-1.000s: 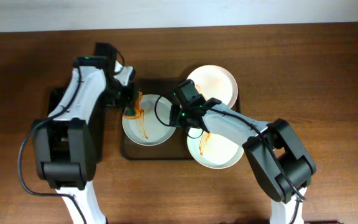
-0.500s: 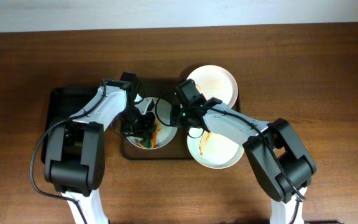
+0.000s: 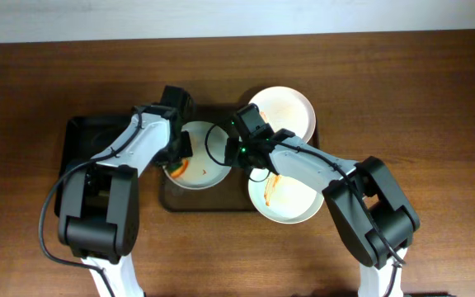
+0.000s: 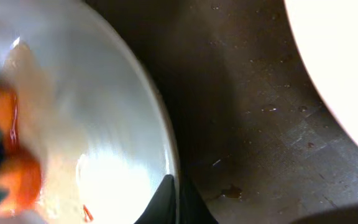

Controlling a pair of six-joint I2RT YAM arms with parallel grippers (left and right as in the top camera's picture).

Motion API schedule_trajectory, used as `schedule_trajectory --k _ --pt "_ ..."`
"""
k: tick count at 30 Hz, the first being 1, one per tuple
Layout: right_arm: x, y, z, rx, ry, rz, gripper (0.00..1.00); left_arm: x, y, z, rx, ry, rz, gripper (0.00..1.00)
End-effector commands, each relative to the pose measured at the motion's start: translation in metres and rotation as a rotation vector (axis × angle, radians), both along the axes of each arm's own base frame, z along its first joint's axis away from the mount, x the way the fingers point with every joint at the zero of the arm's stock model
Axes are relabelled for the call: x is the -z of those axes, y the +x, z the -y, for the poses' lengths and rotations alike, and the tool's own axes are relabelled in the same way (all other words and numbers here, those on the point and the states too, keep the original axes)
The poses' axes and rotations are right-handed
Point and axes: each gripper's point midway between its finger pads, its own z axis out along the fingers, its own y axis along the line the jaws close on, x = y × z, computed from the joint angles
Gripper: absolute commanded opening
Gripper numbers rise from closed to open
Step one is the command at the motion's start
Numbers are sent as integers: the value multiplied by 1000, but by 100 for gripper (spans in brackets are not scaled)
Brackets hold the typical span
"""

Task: Clean dirty plates on tray and stack at the side
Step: 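Scrub the left plate with the held sponge while the right gripper holds it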

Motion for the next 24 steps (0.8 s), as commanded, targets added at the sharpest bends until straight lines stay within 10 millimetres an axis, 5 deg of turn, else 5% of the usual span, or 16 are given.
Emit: schedule_trajectory --k 1,4,6,8,10,17,19,22,24 --pt "4 4 -3 -61 -13 36 5 21 -44 15 78 -141 -205 0" --pt "0 15 -7 -98 -20 111 33 21 -46 15 92 -143 -213 0" --pt "10 13 -5 -96 -34 94 38 21 -45 15 93 -143 -209 0" --pt "26 3 -11 -123 -9 37 29 21 -40 16 94 -146 -191 0" --pt "30 -4 -14 -114 23 -13 4 22 -31 19 97 -157 -152 0" --pt "33 -10 -12 -108 20 -47 4 12 40 40 151 -233 130 0" --pt "33 -11 -13 -110 22 -49 4 6 51 60 293 -311 184 0" --pt "32 -11 -13 -110 22 -48 4 -1 37 79 383 -423 138 0" --pt "32 -11 -13 -110 22 -48 4 -1 11 71 348 -434 18 0"
